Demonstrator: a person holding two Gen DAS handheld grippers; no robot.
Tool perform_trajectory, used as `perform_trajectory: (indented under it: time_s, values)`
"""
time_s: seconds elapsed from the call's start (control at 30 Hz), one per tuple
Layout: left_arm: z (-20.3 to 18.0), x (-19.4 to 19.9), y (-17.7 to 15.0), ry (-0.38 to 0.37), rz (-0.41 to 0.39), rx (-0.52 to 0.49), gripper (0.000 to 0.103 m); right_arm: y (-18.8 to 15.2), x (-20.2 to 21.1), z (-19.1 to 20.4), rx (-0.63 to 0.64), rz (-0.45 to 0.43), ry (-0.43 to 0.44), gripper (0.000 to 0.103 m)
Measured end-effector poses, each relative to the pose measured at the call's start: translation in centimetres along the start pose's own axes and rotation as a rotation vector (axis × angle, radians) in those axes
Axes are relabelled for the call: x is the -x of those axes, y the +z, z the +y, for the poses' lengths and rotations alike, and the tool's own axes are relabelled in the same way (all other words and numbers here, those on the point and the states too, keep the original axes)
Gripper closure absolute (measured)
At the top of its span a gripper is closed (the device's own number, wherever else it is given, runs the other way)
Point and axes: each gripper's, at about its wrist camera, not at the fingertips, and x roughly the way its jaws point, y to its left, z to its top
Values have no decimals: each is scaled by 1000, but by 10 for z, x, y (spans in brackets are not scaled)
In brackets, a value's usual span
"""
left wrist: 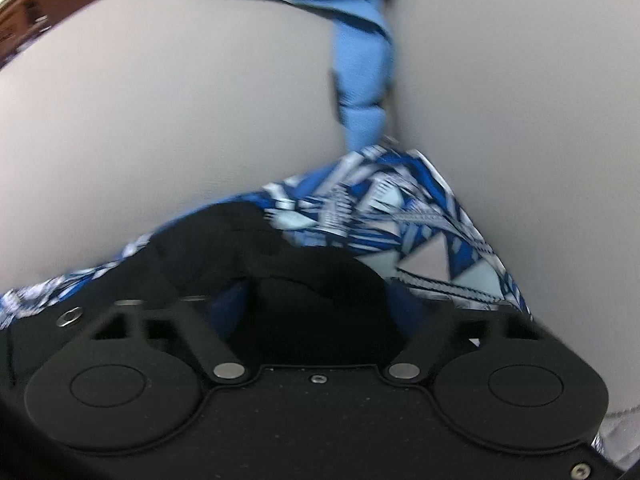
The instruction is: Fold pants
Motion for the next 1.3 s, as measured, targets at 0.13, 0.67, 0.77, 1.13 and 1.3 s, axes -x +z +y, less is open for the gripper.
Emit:
perform_trajectory:
  time_s: [0.13,0.67,0.77,1.13,1.3]
  values:
    - [34,13,-1,-93,-4,109,94,-2,-1,11,-5,-1,44,70]
    - [254,109,-46,-701,-233,107,99,-16,47,125,-165,101,632,48]
    - [290,119,-54,-775,-272,101,99,-27,55,167,-196,162,795,40]
    - [371,104,-81,-904,-294,109,98,-39,62,305,-197,259,846,14]
    - [385,89,-83,-950,-228,80,97,-52,63,313,-233,221,712,95]
